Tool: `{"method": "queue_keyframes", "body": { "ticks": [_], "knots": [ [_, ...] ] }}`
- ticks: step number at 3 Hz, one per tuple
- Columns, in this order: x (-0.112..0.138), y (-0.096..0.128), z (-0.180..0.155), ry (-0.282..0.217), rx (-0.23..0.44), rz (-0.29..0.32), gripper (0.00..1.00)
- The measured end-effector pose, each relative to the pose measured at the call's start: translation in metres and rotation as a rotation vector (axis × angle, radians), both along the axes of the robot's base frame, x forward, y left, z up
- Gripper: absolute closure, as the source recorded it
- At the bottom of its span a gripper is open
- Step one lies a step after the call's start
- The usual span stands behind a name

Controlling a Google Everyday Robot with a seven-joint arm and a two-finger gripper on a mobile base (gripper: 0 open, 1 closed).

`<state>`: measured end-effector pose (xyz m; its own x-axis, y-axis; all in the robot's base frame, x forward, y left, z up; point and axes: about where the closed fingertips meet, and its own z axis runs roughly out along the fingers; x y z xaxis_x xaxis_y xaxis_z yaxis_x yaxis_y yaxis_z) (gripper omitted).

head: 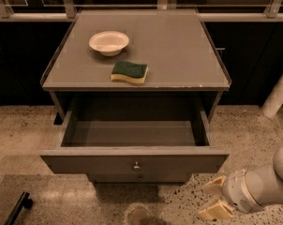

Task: Close top drawer

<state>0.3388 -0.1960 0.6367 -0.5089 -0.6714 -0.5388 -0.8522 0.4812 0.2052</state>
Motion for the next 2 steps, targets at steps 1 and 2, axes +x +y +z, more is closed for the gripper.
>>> {"method": "queue_keyframes", "body": {
  "ticks": [1, 2],
  "knots": [
    [0.0, 0.0, 0.0, 0.0, 0.0, 0.0, 0.66],
    [0.012, 0.001, -0.011, -0.022, 0.075, 0.019, 0.89]
  ]
}}
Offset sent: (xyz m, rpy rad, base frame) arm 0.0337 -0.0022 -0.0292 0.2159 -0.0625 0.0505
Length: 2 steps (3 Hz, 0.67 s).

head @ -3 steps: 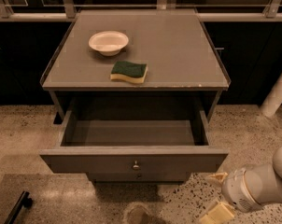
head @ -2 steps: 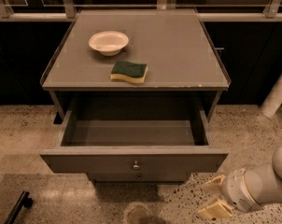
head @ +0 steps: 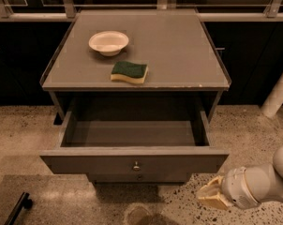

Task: Close top drawer

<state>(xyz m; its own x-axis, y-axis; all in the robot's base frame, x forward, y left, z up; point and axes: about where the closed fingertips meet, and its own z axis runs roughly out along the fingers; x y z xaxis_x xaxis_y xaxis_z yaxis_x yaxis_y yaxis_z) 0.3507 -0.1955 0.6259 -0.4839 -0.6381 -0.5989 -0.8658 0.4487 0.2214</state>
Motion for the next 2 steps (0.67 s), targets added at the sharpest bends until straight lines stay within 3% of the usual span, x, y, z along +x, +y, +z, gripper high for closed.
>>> {"method": "queue_keyframes", "body": {
  "ticks": [1, 2],
  "knots": [
    [0.028, -0.002, -0.012, -0.07, 0.102, 0.023, 1.0],
    [0.062, -0.01, -0.032, -0.106, 0.148, 0.005, 1.0]
  ]
}}
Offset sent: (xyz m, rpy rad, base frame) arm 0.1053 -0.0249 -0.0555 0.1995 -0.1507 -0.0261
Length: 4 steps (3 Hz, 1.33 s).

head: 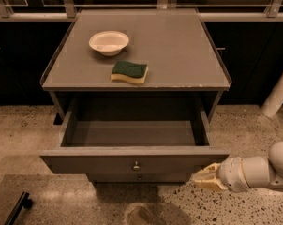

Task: Close top drawer

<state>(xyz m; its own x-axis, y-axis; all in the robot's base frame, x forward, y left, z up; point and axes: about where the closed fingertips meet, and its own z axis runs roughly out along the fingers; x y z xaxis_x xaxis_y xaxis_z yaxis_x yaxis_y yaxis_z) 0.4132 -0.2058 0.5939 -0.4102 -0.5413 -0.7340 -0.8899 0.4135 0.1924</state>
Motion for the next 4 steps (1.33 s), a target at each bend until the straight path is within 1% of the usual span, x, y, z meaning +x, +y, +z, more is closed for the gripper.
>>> {"method": "queue_keyframes", "body": {
  "ticks": [1, 2, 3, 4],
  "knots": [
    [0.027, -0.009, -0.012, -0.031, 0.028, -0.04, 1.0],
    [0.032, -0.009, -0.011, -0.043, 0.028, -0.047, 1.0],
    [0.057, -0.004, 0.005, -0.11, -0.007, -0.053, 1.0],
    [0.058, -0.004, 0.005, -0.11, -0.007, -0.053, 1.0]
  ]
}}
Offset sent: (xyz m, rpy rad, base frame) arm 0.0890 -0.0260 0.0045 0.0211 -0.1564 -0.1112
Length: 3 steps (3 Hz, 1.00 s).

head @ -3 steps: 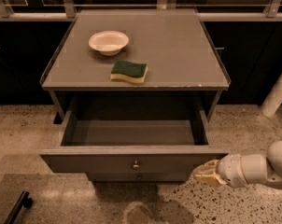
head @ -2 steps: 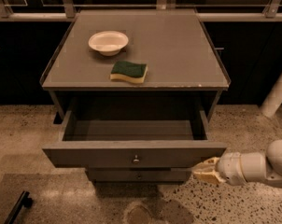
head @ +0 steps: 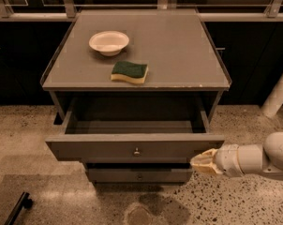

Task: Close top drawer

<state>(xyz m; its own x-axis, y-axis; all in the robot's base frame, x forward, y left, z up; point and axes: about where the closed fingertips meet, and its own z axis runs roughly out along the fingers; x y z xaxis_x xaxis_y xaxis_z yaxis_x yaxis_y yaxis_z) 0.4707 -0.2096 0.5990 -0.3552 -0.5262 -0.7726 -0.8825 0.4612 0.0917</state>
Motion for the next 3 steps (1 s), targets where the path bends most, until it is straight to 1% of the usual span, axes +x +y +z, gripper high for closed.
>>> {"method": "queue_keyframes", "body": {
  "ticks": [1, 2, 3],
  "knots": [
    [0.02, 0.003, -0.008, -0.044, 0.013, 0.002, 1.0],
    [0.031, 0.006, -0.008, -0.076, 0.004, 0.011, 1.0],
    [0.058, 0.008, 0.001, -0.154, -0.034, 0.014, 1.0]
  ]
}}
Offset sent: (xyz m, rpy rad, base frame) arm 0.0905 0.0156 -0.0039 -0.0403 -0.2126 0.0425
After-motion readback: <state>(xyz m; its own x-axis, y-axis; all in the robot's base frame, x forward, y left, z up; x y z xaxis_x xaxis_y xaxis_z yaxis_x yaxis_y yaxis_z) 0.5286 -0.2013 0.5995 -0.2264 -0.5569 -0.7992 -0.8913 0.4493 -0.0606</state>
